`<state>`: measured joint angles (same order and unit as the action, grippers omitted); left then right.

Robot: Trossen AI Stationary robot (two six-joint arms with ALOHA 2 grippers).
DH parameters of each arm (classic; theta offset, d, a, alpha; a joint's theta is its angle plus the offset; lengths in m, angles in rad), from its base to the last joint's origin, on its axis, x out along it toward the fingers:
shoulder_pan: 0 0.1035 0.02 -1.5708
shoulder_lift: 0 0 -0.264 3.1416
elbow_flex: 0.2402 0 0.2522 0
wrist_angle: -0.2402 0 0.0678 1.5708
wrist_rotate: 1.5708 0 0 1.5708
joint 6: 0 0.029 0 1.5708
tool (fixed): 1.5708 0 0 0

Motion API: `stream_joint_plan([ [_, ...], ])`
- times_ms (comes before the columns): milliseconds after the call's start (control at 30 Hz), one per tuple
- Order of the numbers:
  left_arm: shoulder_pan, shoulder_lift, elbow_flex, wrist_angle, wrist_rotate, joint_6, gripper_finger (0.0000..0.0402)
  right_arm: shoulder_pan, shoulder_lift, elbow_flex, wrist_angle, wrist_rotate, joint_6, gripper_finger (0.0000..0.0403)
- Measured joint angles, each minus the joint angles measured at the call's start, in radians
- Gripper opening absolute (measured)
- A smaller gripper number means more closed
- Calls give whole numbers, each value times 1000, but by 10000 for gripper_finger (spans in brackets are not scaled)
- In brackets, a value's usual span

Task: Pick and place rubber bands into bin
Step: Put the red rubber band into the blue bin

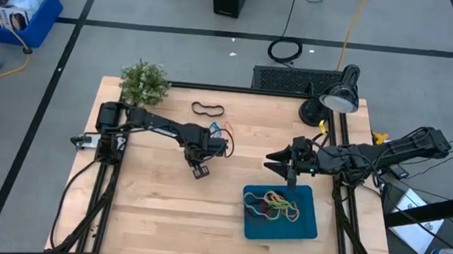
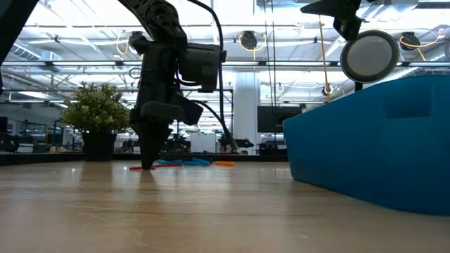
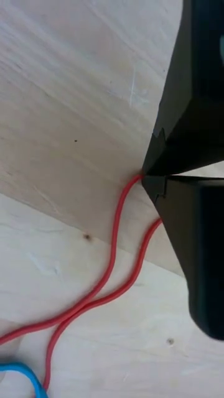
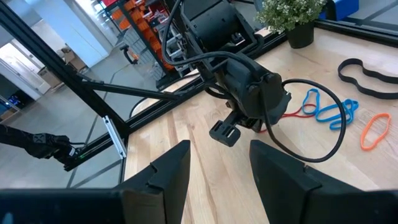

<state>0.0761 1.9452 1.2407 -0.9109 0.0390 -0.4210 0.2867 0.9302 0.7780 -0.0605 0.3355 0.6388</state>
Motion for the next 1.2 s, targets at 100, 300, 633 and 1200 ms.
stream_joint_plan([
  [100,0,-16,-4,-7,28,19,4,0,0,0,0,0,0,160],
  [300,-3,-106,-4,-17,132,30,9,0,0,0,0,0,0,162],
  [633,-5,-368,-3,18,204,26,4,1,0,0,1,-1,-35,162],
  [1200,-64,-637,0,474,275,33,7,77,291,1,680,6,-843,161],
])
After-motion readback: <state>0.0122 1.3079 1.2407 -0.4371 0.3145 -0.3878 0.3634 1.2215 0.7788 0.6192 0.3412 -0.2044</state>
